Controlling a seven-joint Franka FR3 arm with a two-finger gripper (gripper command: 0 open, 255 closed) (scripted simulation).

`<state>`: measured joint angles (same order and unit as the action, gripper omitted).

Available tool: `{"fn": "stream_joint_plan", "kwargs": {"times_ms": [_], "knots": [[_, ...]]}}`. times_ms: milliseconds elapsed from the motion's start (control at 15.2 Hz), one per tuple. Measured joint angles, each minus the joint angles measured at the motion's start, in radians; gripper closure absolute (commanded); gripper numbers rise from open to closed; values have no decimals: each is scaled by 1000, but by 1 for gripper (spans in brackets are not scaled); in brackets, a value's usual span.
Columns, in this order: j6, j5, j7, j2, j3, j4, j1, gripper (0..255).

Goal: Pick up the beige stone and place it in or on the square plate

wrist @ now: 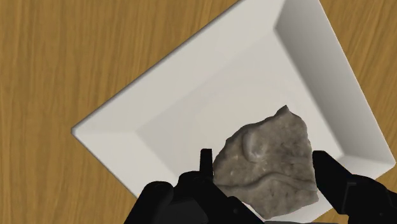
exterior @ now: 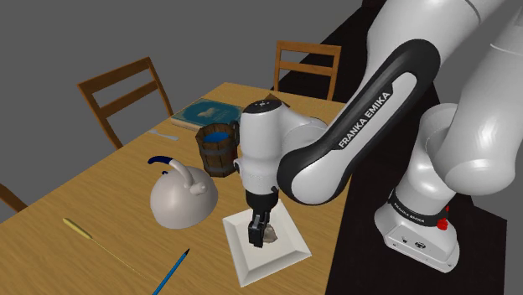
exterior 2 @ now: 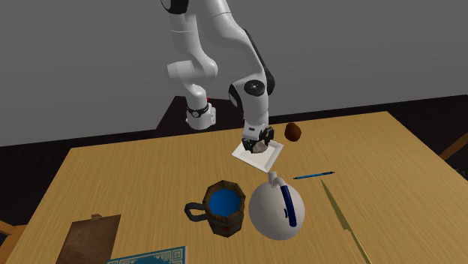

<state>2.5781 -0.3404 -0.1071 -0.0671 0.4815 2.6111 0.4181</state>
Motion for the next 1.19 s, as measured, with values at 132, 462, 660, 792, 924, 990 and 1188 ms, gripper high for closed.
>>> {"fn": "stream_joint_plan", "kwargs": {"times_ms": [132, 462, 660, 792, 924, 990, 1188], "knots": [[7, 2, -1, 6, 1, 1, 0, 255], [8, 2, -1, 7, 1, 1, 0, 0], [8, 2, -1, 7, 1, 1, 0, 0], [8, 2, -1, 7, 1, 1, 0, 0], [-42, -8, 7, -37, -6, -7, -2, 0], [-76, -15, 13, -67, -11, -11, -2, 0], [-142, -21, 19, -120, -22, -25, -4, 0]]}}
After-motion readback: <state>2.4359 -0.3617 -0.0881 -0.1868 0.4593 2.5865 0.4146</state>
